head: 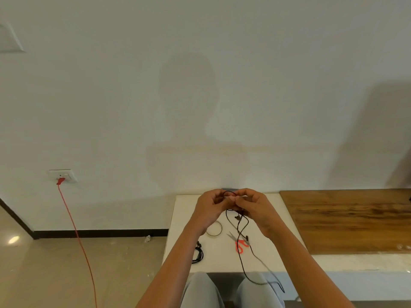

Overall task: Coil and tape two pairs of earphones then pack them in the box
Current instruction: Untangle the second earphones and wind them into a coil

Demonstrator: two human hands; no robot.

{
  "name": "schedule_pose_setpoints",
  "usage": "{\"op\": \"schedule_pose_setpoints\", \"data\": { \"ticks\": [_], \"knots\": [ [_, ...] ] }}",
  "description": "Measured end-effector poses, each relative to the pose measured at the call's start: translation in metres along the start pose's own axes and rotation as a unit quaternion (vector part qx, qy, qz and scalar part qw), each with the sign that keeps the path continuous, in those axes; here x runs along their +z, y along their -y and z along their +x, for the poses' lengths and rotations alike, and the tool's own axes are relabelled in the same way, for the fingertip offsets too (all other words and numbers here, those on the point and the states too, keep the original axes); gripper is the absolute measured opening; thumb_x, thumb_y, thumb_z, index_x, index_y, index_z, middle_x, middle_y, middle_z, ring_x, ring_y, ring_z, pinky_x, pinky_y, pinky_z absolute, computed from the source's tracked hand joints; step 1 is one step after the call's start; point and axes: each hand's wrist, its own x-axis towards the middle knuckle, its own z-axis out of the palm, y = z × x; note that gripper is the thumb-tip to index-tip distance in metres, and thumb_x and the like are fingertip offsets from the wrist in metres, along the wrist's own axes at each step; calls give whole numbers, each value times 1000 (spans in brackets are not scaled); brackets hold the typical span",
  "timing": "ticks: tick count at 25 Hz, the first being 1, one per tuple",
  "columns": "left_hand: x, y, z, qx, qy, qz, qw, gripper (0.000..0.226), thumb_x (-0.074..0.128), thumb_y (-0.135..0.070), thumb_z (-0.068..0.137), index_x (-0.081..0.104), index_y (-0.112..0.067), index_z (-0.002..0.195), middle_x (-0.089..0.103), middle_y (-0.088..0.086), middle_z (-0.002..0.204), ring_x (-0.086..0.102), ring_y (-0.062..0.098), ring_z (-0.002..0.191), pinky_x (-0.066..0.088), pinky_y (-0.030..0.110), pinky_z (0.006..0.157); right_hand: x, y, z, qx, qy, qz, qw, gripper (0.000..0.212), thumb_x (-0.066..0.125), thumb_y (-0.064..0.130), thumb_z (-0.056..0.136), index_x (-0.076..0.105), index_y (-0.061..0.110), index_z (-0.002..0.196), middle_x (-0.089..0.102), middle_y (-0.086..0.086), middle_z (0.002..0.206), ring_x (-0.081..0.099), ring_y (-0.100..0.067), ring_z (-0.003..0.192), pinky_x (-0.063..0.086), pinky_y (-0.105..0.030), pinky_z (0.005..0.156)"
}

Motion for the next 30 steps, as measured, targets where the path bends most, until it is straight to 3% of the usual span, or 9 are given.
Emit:
{"op": "schedule_pose_setpoints", "data": {
  "ticks": [3, 6, 10, 13, 16, 19, 21, 27, 30],
  "knots": [
    [-8, 1, -1, -1, -33, 37, 999, 14, 67, -28, 87, 72, -16, 90, 72, 1, 78, 67, 13, 74, 57, 35, 80, -4, 7, -3, -4, -33, -15, 999, 12, 68, 9, 83, 69, 7, 95, 71, -6, 80, 54, -11, 54, 48, -23, 61],
    [-22, 0, -5, 23, -68, 107, 992, 12, 73, -34, 81, 70, -22, 79, 65, -5, 66, 57, 7, 63, 47, 17, 62, -15, 11, -2, 54, 5, -11, 998, 17, 68, 17, 85, 66, 6, 97, 71, -9, 81, 36, -7, 45, 37, -20, 47],
    [-41, -1, -9, 40, -97, 246, 963, 18, 76, -44, 74, 69, -30, 80, 67, -10, 72, 54, 1, 64, 43, 20, 59, -30, 8, 1, 80, 100, -269, 954, 18, 71, 23, 81, 69, 9, 92, 72, -5, 72, 49, -7, 48, 41, -18, 47],
    [-52, -2, -12, 50, -143, 322, 935, 17, 69, -47, 80, 65, -34, 90, 64, -13, 77, 52, -1, 63, 40, 21, 58, -31, -1, 4, 34, 33, -310, 950, 18, 69, 29, 83, 70, 11, 81, 62, 3, 55, 54, -9, 48, 45, -20, 52],
    [-57, 2, -13, 50, -106, 299, 947, 15, 64, -47, 85, 63, -41, 99, 64, -14, 87, 56, 2, 62, 50, 27, 61, -20, -4, 3, -22, -10, -170, 985, 14, 60, 20, 91, 67, 12, 82, 56, -3, 60, 45, -12, 45, 42, -21, 47],
    [-53, 10, -11, 37, -24, 296, 954, 19, 67, -50, 80, 69, -41, 96, 57, -18, 105, 57, 6, 93, 49, 28, 79, -7, 2, 2, -46, 22, -132, 990, 18, 53, 20, 95, 64, 8, 87, 48, 0, 55, 36, -8, 43, 31, -17, 41],
    [-49, 14, -7, 70, -61, 282, 955, 10, 65, -42, 85, 70, -33, 85, 59, -17, 103, 54, 9, 100, 44, 25, 83, -3, 7, 3, -43, 37, -138, 989, 19, 55, 19, 95, 65, 5, 88, 47, 3, 53, 39, -6, 43, 34, -17, 43],
    [-49, 5, -12, 97, -235, 140, 957, 14, 54, -14, 94, 64, -12, 84, 64, -3, 74, 58, 9, 64, 42, 9, 55, -28, 4, 5, 22, 103, -313, 944, 19, 65, 27, 87, 67, 8, 85, 66, -1, 69, 62, -9, 65, 51, -25, 70],
    [-64, 0, -20, 31, -207, 42, 977, 20, 58, -18, 89, 63, -13, 71, 49, -4, 56, 45, 8, 52, 43, 22, 59, -37, -5, 7, -34, -35, -298, 953, 8, 59, 23, 91, 64, 18, 87, 68, -2, 79, 66, -19, 79, 55, -36, 75]
  ]
}}
